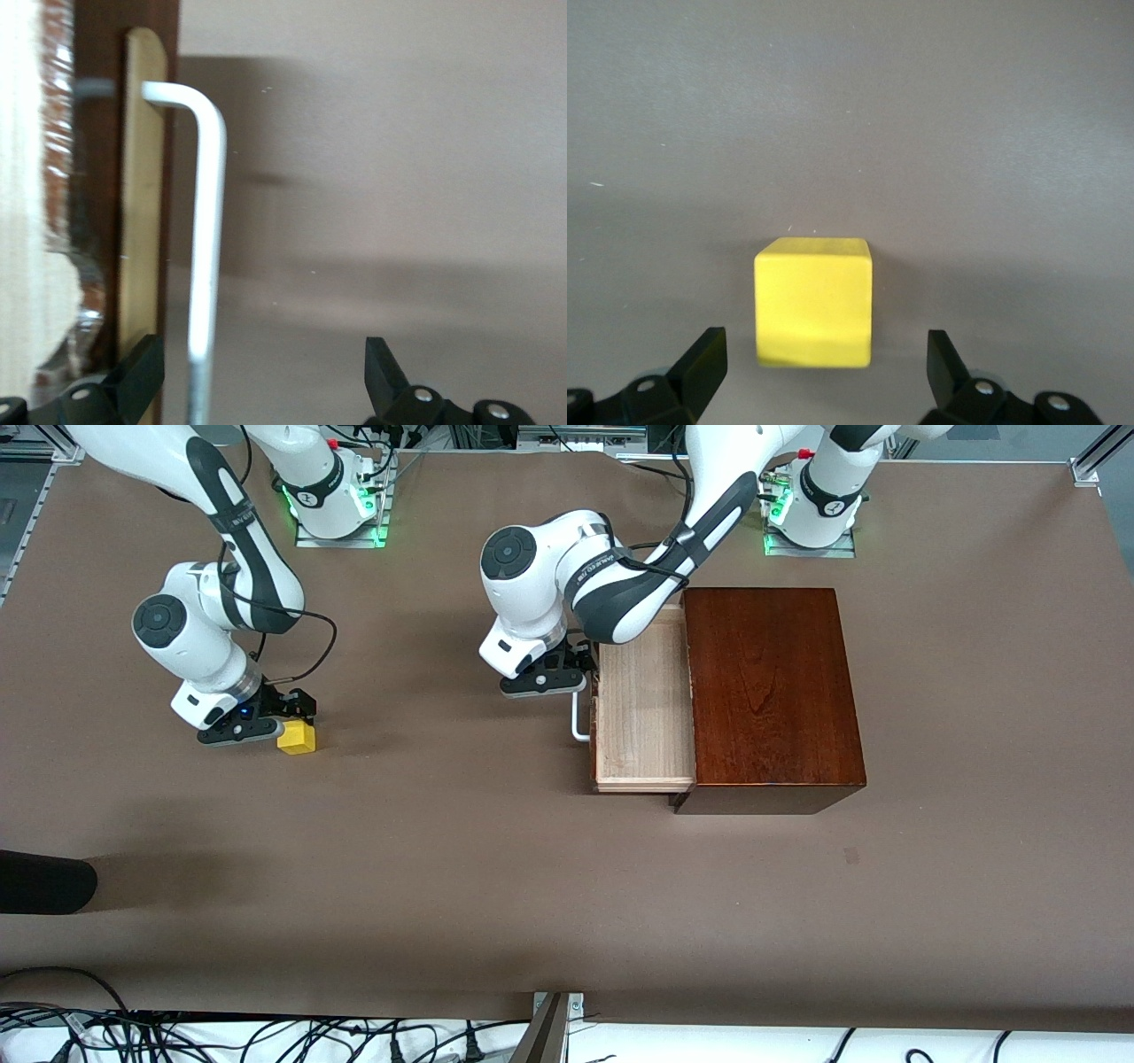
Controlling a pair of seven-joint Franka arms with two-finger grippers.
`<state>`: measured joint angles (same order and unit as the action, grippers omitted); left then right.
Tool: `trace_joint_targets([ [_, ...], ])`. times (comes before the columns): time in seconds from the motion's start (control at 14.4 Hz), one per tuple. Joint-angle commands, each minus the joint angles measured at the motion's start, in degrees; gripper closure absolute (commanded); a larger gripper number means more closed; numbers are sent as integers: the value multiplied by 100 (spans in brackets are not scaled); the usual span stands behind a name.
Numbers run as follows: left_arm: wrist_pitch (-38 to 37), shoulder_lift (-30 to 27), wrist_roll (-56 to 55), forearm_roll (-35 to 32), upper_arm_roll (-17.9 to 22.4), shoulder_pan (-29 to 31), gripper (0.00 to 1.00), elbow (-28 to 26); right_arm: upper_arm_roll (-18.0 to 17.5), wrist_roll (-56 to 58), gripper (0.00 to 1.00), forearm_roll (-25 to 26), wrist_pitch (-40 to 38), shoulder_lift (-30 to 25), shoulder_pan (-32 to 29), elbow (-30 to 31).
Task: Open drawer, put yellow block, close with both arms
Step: 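Reach the right gripper down to the yellow cube and grasp it, then lift the yellow cube with the right gripper while the left gripper withdraws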
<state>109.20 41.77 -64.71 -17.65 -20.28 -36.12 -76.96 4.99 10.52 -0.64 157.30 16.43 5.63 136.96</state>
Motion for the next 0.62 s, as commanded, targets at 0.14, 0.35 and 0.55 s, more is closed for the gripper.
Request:
trace_joint_targets([
  [0.14,-697,-747,221,708,-134,236,0,-12,-60,126,0,-85,423,211,-18,24],
  [0.35,-1153,-1213,248,1009,-195,482,0,-30,-121,135,15,-85,451,256,-18,24],
  [0.55,-1523,-1705,291,1061,-336,1140,0,-135,-148,143,87,-85,477,247,-18,24],
])
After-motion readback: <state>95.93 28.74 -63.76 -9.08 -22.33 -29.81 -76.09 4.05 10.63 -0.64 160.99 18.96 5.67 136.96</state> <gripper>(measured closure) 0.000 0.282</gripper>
